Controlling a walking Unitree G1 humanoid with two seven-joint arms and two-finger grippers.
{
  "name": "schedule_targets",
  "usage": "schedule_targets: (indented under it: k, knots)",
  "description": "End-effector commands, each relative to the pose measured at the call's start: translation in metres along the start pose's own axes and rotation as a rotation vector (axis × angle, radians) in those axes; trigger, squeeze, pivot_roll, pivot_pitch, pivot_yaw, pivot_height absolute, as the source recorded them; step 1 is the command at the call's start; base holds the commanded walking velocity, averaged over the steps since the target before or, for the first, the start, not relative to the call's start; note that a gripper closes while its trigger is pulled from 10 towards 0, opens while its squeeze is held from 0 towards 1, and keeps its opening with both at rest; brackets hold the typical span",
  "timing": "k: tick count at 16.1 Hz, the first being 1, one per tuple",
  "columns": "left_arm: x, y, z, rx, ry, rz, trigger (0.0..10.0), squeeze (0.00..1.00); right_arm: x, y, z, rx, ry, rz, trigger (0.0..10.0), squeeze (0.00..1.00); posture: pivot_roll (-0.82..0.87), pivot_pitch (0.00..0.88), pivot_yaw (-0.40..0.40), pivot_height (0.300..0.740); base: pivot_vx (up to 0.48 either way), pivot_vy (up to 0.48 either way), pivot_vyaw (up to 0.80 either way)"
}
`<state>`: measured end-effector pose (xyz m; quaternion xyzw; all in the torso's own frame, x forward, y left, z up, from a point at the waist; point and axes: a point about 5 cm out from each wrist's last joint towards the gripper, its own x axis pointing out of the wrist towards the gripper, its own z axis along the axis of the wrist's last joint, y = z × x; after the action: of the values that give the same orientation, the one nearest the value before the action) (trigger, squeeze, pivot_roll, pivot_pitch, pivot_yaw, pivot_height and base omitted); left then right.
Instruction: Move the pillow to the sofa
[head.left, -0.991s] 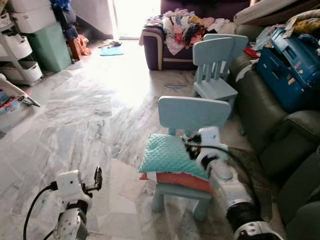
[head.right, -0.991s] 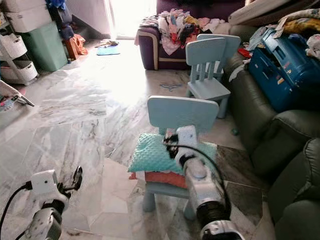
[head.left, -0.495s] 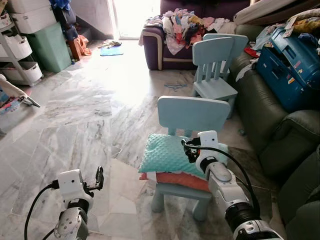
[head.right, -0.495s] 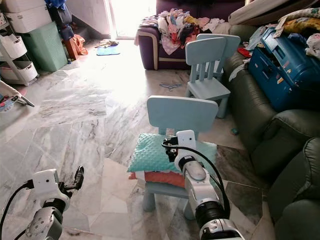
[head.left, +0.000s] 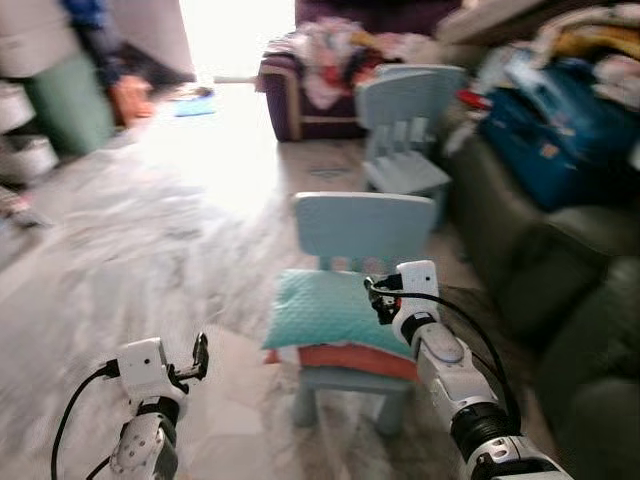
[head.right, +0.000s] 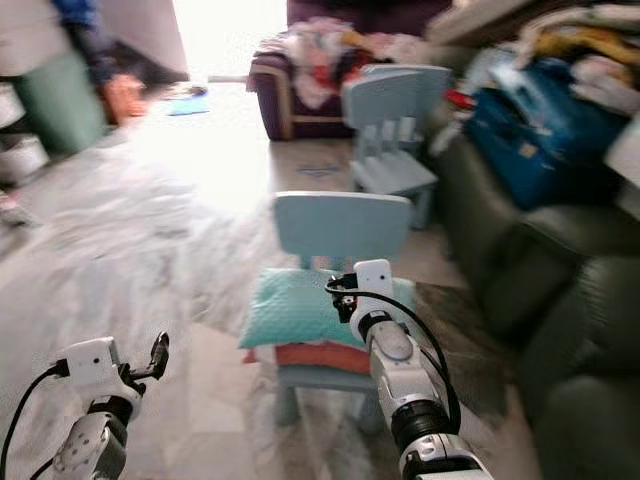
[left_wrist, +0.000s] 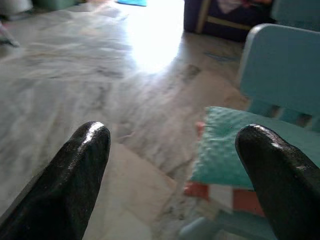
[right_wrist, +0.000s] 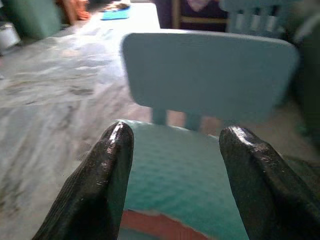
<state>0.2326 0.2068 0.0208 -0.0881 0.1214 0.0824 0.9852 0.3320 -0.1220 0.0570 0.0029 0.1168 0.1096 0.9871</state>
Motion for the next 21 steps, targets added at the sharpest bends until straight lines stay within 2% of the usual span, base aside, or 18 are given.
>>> schedule_targets:
  k: [1, 4, 9, 21]
  knots:
    - [0.0025, -0.0007, 0.0025, -0.002, 0.000, -0.009, 10.0, 0.00, 0.0024, -0.0010, 0.0045, -0.003, -0.011, -0.008, 10.0, 0.00, -0.07, 0.000, 0.021, 0.740, 0.000, 0.000, -0.80]
    - [0.0026, -0.0006, 0.0024, -0.025, 0.005, -0.012, 10.0, 0.00, 0.0023, -0.0005, 0.0043, -0.002, -0.012, -0.008, 10.0, 0.00, -0.07, 0.000, 0.025, 0.740, 0.000, 0.000, -0.80]
    - [0.0051, 0.0011, 0.0036, 0.005, 0.011, -0.002, 10.0, 0.00, 0.0024, 0.0006, 0.0039, 0.002, -0.014, -0.009, 10.0, 0.00, -0.08, 0.000, 0.031, 0.740, 0.000, 0.000, -0.80]
    - [0.0076, -0.0018, 0.0036, 0.002, 0.027, -0.037, 10.0, 0.00, 0.0025, 0.0013, 0.0038, 0.008, -0.016, -0.013, 10.0, 0.00, -0.08, 0.000, 0.039, 0.740, 0.000, 0.000, -0.80]
